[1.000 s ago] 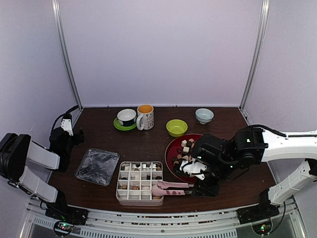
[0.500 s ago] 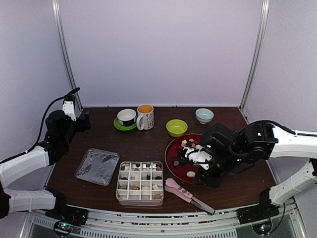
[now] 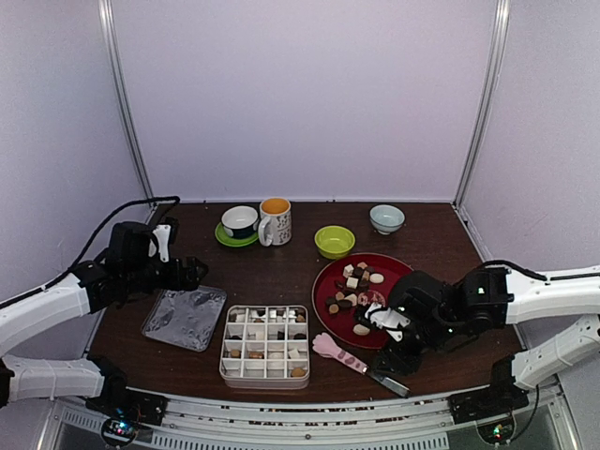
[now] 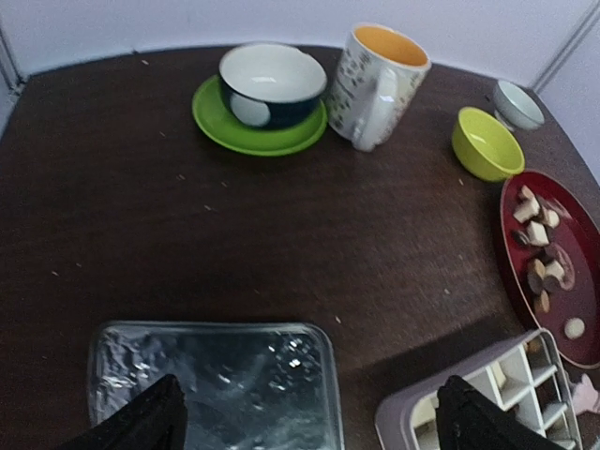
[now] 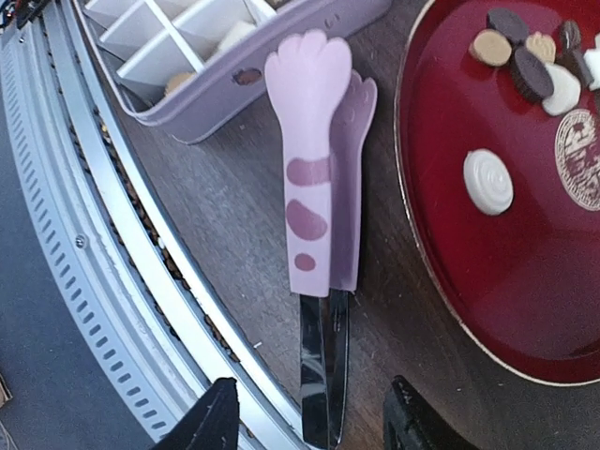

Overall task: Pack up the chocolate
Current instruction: Pick up the clamp from the corner of the board.

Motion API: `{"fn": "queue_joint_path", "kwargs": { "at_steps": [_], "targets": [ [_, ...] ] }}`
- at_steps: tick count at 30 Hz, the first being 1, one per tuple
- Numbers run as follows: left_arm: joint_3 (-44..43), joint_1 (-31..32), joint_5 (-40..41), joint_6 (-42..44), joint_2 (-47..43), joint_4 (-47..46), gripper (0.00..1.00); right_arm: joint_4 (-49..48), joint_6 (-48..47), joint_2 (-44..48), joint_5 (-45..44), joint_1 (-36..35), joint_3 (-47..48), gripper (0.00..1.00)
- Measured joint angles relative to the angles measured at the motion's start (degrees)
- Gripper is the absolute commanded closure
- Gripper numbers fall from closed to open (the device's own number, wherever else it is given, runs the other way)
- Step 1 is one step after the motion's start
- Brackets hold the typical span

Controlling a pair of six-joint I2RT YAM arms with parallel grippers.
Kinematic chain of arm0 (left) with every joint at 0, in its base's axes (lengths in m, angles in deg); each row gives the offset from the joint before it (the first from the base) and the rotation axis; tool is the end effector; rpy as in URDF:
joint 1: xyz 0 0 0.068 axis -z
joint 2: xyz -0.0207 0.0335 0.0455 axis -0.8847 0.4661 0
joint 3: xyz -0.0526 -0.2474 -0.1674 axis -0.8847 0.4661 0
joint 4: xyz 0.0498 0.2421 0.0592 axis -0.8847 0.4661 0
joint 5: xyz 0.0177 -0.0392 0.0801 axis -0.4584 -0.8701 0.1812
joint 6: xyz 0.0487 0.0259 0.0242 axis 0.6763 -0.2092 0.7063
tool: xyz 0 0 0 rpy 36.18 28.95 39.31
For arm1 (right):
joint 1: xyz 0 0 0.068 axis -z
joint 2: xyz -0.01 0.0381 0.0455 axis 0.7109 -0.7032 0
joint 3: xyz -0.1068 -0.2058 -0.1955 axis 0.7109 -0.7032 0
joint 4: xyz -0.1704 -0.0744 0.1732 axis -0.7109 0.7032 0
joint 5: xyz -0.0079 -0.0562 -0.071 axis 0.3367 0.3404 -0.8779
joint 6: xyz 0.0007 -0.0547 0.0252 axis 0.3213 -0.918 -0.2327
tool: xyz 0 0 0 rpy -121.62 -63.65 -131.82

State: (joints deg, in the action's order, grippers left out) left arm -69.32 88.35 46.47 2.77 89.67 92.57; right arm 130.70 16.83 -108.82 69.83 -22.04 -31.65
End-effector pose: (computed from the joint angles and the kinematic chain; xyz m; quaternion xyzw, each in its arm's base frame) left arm 0.1745 -0.0835 0.2637 -0.0053 0.8802 -0.1903 0.4349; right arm 0.0723 0.1912 0.2578 -0.4497 0.8580 0.2115 0.1298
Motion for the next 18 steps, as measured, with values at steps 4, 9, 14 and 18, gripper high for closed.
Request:
{"fn": "queue_joint_path", "kwargs": {
  "at_steps": [4, 9, 14, 18],
  "targets": [
    [0.04, 3.80, -4.39, -2.05, 0.50, 4.13, 0.10, -5.49, 3.96, -1.44, 0.09, -0.55, -4.94, 0.47],
    [0.09, 7.02, -7.93, -2.93, 0.59, 6.43, 0.13, -11.65, 6.62, -5.11, 0.17, -1.42, -8.26, 0.51],
    [0.09, 8.92, -10.10, -3.10, 1.09, 7.50, 0.14, -14.12, 7.30, -9.64, -2.27, -1.53, -8.50, 0.57],
    [0.09, 9.66, -10.36, -3.41, 1.42, 8.39, 0.14, -14.36, 7.93, -11.87, -4.76, -1.53, -8.48, 0.69]
  ]
}}
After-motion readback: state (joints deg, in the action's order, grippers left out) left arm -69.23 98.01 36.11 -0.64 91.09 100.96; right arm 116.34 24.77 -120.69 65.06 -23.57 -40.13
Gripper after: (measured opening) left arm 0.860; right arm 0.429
